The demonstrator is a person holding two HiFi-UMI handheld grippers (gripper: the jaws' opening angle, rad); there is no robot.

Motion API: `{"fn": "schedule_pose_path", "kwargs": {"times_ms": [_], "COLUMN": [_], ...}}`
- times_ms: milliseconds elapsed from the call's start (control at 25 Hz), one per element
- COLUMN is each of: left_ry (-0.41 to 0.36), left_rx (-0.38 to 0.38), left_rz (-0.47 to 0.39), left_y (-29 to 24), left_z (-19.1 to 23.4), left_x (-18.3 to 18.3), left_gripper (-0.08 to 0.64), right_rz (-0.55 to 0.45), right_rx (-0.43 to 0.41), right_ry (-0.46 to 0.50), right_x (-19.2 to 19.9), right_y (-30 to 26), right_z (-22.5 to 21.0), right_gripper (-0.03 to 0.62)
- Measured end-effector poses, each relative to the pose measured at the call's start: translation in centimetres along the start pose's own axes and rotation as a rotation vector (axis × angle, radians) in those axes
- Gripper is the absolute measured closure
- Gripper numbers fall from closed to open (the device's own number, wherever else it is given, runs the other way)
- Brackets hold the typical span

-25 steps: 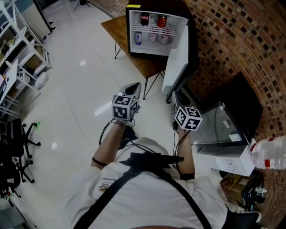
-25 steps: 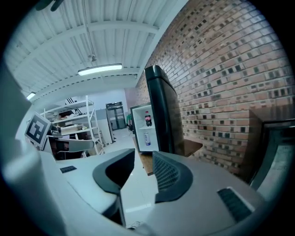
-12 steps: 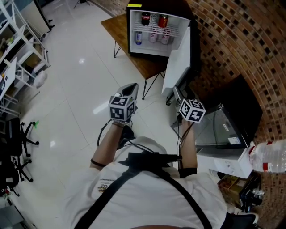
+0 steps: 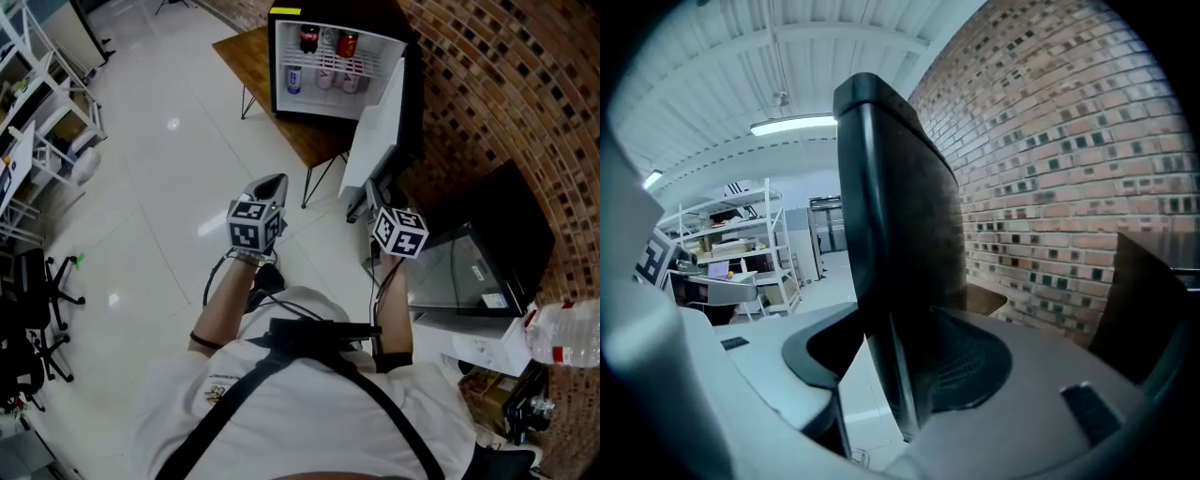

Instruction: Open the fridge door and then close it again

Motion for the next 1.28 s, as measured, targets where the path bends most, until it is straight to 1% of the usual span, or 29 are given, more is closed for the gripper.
{"fn": "schedule_pose_path", "kwargs": {"times_ms": [120, 320, 440, 520, 800, 1080, 1280], "left_ry": [0.008, 0.027, 0.031, 0.033, 0.041, 0.046, 0.052], "left_rx": [-0.006, -0.016, -0.028, -0.035, -0.066, -0.1, -0.085], "left_rz": [0.011, 0.016, 0.01, 0.003, 0.005, -0.008, -0.023], "left_y": [-0.4, -0.6, -0.8, -1.0, -1.5, -2.8, -5.0], "left_z": [0.8, 2.7, 4.1, 4.9, 8.9, 14.0, 18.7], "left_x": [0.2, 0.1, -0.5, -0.9, -1.8, -4.0, -6.1], "left_gripper": [0.558, 0.558, 0.558, 0.558, 0.558, 0.558, 0.558], "right_rz": [0.011, 0.03, 0.035, 0.035, 0.05, 0.055, 0.066], "right_rx": [-0.034, -0.08, -0.125, -0.133, -0.117, -0.023, 0.028], "right_ry": [0.033, 0.109, 0.149, 0.172, 0.186, 0.16, 0.146], "right_x": [-0.2, -0.6, -1.0, -1.3, -2.6, -4.2, -5.8], "right_y": [-1.3, -3.7, -5.6, -7.1, -12.4, -19.0, -23.3], "right_z": [1.5, 4.5, 6.5, 7.9, 12.3, 16.2, 19.3], "right_gripper": [0.345, 0.325, 0.342, 0.339, 0.35, 0.35, 0.353]}}
Point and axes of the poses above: the fingertips, and each gripper's own axes: y backward along the fingers, z to its left, x out of its underside, the point moved 8 cm from there along y, backward along the fingers, and after that the axes turned 2 degrees about x, right-handed, at the moved point
